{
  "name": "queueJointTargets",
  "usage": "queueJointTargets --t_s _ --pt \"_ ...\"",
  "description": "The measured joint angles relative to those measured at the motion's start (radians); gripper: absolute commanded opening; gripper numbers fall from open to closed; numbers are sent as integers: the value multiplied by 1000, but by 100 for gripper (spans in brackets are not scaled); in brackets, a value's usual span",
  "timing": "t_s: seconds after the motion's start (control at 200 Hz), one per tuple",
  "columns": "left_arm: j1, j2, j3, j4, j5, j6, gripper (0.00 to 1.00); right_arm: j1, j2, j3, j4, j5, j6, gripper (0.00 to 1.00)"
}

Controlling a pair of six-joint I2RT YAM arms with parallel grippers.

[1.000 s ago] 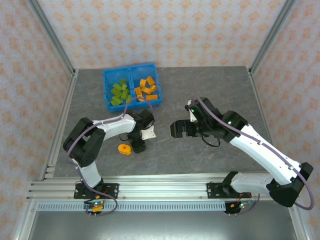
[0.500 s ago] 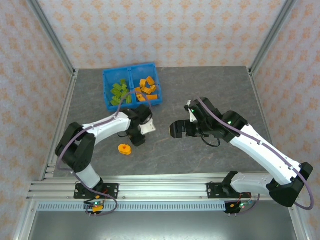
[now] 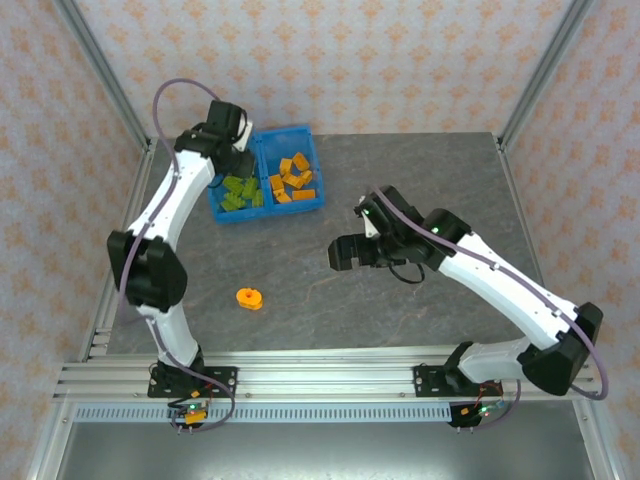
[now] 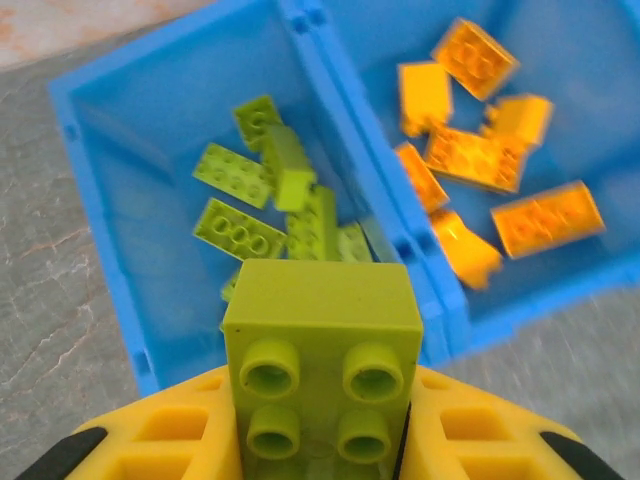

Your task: Sort the legos into containers by color

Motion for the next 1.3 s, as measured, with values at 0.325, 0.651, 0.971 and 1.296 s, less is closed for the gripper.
queueJointTargets --t_s 0.325,0.651,0.971,1.296 --pt "113 360 258 -41 14 -203 37 0 60 93 -18 27 -14 99" --pt "109 364 296 -45 58 -253 46 0 124 143 -27 30 -5 99" --pt "70 12 45 -19 62 -298 48 0 125 139 -3 -10 24 100" --pt "-23 -627 -306 -60 35 -385 51 96 121 36 142 -32 -23 99"
